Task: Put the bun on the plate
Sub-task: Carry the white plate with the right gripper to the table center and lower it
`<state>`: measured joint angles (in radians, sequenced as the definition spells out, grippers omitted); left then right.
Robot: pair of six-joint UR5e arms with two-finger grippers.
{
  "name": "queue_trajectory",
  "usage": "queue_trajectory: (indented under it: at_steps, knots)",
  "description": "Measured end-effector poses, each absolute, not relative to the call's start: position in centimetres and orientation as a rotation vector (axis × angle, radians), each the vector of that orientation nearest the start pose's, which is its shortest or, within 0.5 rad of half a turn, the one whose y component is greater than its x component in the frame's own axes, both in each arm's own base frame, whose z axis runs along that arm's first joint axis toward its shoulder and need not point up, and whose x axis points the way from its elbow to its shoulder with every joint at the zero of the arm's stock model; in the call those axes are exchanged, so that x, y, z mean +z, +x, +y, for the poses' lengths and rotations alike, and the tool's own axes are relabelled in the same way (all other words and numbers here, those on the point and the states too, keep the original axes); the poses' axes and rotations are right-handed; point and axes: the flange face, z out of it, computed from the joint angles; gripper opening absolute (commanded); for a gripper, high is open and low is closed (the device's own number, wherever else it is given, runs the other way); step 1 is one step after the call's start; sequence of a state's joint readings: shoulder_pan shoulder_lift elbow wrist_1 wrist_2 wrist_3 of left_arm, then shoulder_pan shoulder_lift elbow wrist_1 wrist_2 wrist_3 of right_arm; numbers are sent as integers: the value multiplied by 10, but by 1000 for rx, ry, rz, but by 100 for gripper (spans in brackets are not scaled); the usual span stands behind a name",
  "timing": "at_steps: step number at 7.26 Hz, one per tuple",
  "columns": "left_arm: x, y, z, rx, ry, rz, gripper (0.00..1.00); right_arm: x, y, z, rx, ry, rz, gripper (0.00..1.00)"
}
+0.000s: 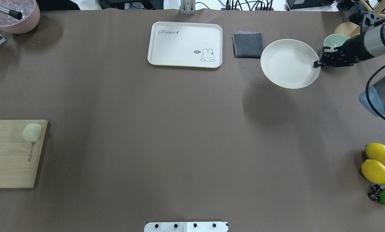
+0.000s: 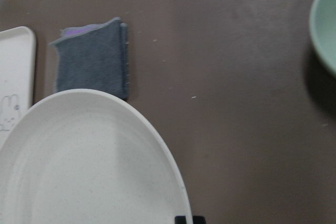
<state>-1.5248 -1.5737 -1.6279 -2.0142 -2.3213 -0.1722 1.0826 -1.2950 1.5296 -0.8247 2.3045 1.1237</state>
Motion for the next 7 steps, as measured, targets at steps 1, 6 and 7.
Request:
queue_trajectory:
  at_steps: [1, 6, 7]
  knots:
    - [580, -42, -517, 70, 395, 782, 98, 396, -271, -564, 178, 144, -1186, 0]
    - [577, -34, -517, 16, 374, 802, 98, 291, -489, -462, 149, 212, -1231, 0]
    - [565, -10, -519, -19, 364, 835, 98, 291, -508, -445, 147, 227, -1221, 0]
